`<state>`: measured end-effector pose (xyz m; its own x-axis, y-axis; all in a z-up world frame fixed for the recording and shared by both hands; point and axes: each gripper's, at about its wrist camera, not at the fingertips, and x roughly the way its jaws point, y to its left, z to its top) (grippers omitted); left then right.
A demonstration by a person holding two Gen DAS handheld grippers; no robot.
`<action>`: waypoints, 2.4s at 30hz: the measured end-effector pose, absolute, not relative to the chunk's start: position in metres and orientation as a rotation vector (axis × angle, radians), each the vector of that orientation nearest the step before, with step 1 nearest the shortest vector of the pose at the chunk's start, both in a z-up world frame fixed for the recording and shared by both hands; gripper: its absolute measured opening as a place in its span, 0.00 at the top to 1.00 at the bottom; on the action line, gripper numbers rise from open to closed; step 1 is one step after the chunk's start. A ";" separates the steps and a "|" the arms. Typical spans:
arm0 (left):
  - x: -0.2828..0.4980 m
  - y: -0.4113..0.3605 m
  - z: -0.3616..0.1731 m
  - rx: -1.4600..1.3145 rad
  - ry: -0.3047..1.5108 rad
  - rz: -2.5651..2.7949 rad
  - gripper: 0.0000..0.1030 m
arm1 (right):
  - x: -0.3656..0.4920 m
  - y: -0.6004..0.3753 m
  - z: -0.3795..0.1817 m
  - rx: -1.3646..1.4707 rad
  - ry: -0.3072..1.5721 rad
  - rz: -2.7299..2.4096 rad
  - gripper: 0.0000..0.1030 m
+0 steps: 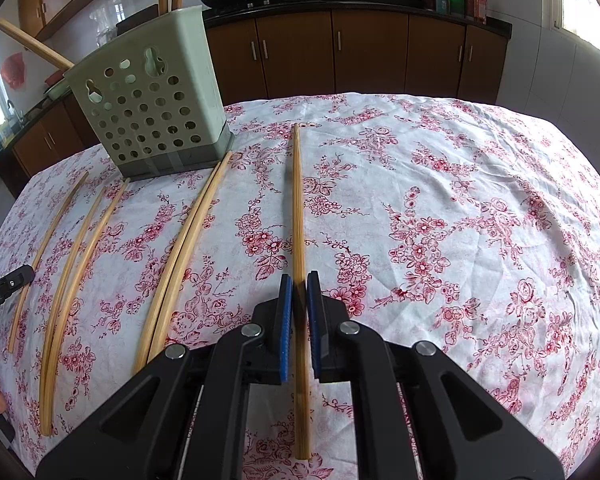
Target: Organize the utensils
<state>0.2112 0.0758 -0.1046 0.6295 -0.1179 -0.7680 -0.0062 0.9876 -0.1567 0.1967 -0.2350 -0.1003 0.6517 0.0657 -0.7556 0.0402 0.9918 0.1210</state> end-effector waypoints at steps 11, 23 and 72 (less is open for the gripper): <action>0.211 0.076 -0.105 -0.150 0.888 -0.065 0.90 | 0.197 -0.235 -0.101 0.131 0.862 0.014 0.91; 0.211 0.076 -0.104 -0.151 0.888 -0.066 0.90 | 0.197 -0.235 -0.101 0.130 0.862 0.014 0.91; 0.180 0.054 -0.077 0.043 0.826 -0.057 0.92 | 0.163 -0.240 -0.056 0.114 0.720 0.016 0.92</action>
